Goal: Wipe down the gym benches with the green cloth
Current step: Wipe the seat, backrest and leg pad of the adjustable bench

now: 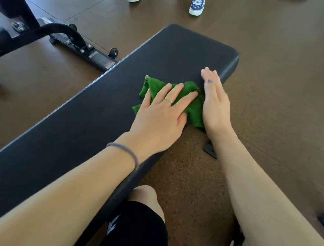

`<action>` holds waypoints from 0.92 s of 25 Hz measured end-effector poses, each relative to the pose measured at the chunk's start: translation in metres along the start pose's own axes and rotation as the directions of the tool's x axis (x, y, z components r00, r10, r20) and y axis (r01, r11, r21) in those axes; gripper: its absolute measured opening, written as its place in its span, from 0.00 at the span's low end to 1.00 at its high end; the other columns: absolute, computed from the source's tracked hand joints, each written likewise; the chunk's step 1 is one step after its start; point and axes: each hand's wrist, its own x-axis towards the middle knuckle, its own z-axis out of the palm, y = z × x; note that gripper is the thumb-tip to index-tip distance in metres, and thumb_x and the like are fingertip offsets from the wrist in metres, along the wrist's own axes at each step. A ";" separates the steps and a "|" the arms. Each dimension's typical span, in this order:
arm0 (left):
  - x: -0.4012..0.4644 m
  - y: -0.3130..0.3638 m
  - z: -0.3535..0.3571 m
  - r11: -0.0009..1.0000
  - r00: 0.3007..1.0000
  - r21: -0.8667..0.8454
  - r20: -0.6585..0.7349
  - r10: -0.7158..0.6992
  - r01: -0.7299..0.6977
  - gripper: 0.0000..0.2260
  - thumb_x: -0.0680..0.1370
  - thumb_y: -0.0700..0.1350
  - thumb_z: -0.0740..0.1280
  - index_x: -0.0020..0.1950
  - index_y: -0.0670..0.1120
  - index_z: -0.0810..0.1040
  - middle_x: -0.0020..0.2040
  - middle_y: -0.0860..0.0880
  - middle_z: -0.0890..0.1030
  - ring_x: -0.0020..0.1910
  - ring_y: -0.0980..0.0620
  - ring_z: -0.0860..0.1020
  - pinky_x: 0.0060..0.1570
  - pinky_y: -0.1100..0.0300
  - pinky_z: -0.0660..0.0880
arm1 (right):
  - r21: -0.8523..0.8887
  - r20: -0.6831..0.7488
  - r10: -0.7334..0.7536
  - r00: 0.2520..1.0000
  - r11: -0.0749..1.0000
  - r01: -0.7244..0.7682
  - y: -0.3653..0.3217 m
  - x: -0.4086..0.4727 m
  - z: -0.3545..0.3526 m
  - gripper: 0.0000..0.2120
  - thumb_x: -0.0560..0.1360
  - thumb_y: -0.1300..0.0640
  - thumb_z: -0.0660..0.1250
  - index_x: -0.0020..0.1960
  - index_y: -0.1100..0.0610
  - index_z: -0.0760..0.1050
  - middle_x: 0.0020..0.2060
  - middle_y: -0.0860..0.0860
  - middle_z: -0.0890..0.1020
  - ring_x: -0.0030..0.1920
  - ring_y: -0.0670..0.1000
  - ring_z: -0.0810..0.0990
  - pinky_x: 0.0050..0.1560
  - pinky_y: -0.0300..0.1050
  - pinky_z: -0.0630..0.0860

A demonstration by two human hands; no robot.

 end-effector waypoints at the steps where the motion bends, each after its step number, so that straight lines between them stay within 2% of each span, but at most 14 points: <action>1: -0.007 -0.001 0.001 1.000 1.000 0.007 -0.004 0.015 -0.015 0.24 0.86 0.53 0.51 0.83 0.60 0.53 0.84 0.51 0.55 0.83 0.47 0.52 0.80 0.38 0.52 | 0.083 -0.053 0.033 0.998 0.996 -0.028 -0.001 0.001 -0.004 0.22 0.87 0.49 0.55 0.79 0.50 0.68 0.79 0.44 0.67 0.79 0.41 0.61 0.82 0.45 0.55; 3: -0.052 -0.010 -0.003 0.995 0.996 0.055 -0.022 0.086 -0.085 0.25 0.85 0.51 0.51 0.83 0.58 0.56 0.83 0.50 0.58 0.83 0.46 0.56 0.78 0.39 0.60 | 0.111 -0.120 0.088 0.989 0.991 -0.075 0.003 0.005 -0.012 0.23 0.87 0.49 0.53 0.82 0.51 0.62 0.81 0.44 0.64 0.80 0.42 0.59 0.81 0.43 0.53; 6: -0.130 -0.024 -0.011 0.991 0.996 0.099 0.009 0.087 -0.087 0.26 0.83 0.51 0.52 0.83 0.56 0.58 0.83 0.50 0.60 0.82 0.45 0.59 0.75 0.39 0.65 | 0.134 -0.070 0.168 0.983 0.978 -0.157 0.012 0.012 -0.009 0.27 0.88 0.49 0.49 0.85 0.52 0.50 0.84 0.45 0.53 0.83 0.44 0.50 0.83 0.48 0.47; 8: -0.119 -0.023 -0.009 0.992 0.998 0.103 -0.010 0.067 -0.066 0.26 0.82 0.51 0.52 0.82 0.55 0.59 0.83 0.49 0.60 0.82 0.44 0.59 0.75 0.38 0.66 | 0.177 -0.070 0.189 0.980 0.969 -0.174 0.012 0.014 -0.003 0.27 0.88 0.49 0.48 0.85 0.53 0.47 0.84 0.45 0.50 0.83 0.44 0.48 0.83 0.49 0.46; 10: -0.060 -0.009 0.000 0.990 0.995 0.107 -0.024 0.092 -0.089 0.26 0.83 0.51 0.52 0.82 0.56 0.58 0.82 0.48 0.60 0.82 0.44 0.58 0.75 0.38 0.64 | 0.236 -0.067 0.238 0.969 0.947 -0.216 0.012 0.016 0.003 0.31 0.85 0.42 0.50 0.85 0.49 0.51 0.84 0.44 0.55 0.83 0.45 0.52 0.83 0.51 0.49; 12: 0.013 0.011 0.004 0.997 0.998 0.044 -0.027 0.065 -0.064 0.25 0.84 0.51 0.52 0.83 0.56 0.55 0.83 0.48 0.58 0.82 0.44 0.55 0.76 0.37 0.61 | 0.355 -0.074 0.306 0.949 0.897 -0.261 0.012 0.018 0.000 0.37 0.76 0.31 0.53 0.82 0.45 0.60 0.80 0.44 0.66 0.79 0.46 0.64 0.81 0.55 0.58; 14: 0.054 0.022 0.001 0.999 1.000 0.026 -0.002 0.020 -0.019 0.26 0.85 0.51 0.54 0.84 0.56 0.53 0.84 0.47 0.56 0.83 0.44 0.53 0.78 0.37 0.58 | 0.437 -0.068 0.409 0.910 0.832 -0.342 0.005 0.019 -0.013 0.31 0.79 0.32 0.55 0.78 0.45 0.68 0.74 0.47 0.74 0.73 0.50 0.74 0.77 0.57 0.66; 16: 0.033 0.019 0.003 0.997 0.999 0.067 -0.010 0.040 -0.039 0.27 0.85 0.50 0.54 0.84 0.55 0.54 0.84 0.47 0.56 0.83 0.44 0.54 0.78 0.38 0.59 | 0.487 -0.006 0.427 0.904 0.791 -0.370 0.006 0.024 -0.022 0.26 0.84 0.38 0.53 0.79 0.47 0.68 0.77 0.49 0.71 0.75 0.53 0.71 0.77 0.55 0.66; 18: -0.024 0.009 0.002 0.989 0.994 0.108 -0.023 0.109 -0.106 0.27 0.83 0.49 0.56 0.83 0.54 0.57 0.83 0.47 0.58 0.82 0.43 0.57 0.77 0.39 0.62 | 0.489 0.009 0.434 0.901 0.784 -0.383 0.011 0.024 -0.023 0.27 0.85 0.39 0.53 0.81 0.48 0.63 0.80 0.48 0.66 0.78 0.52 0.65 0.78 0.52 0.61; 20: -0.067 -0.002 -0.004 0.985 0.990 0.102 -0.008 0.137 -0.136 0.28 0.82 0.47 0.58 0.83 0.54 0.60 0.83 0.47 0.58 0.81 0.43 0.58 0.76 0.39 0.63 | 0.477 0.000 0.433 0.902 0.792 -0.380 0.008 0.023 -0.014 0.29 0.85 0.38 0.53 0.83 0.46 0.58 0.81 0.45 0.63 0.80 0.50 0.61 0.81 0.54 0.55; 22: -0.048 -0.004 -0.001 0.987 0.991 0.096 -0.008 0.130 -0.129 0.27 0.82 0.47 0.58 0.82 0.55 0.61 0.83 0.48 0.59 0.81 0.42 0.59 0.76 0.38 0.63 | 0.476 -0.007 0.419 0.908 0.800 -0.365 0.009 0.021 -0.005 0.32 0.81 0.33 0.55 0.82 0.42 0.59 0.80 0.42 0.64 0.80 0.49 0.62 0.82 0.57 0.56; 23: -0.022 0.002 0.002 0.987 0.991 0.090 -0.018 0.133 -0.131 0.27 0.82 0.48 0.57 0.82 0.55 0.61 0.82 0.48 0.59 0.81 0.42 0.58 0.76 0.38 0.63 | 0.494 -0.011 0.424 0.906 0.790 -0.364 0.009 0.023 -0.003 0.33 0.78 0.30 0.56 0.80 0.41 0.63 0.78 0.42 0.69 0.78 0.49 0.67 0.80 0.58 0.59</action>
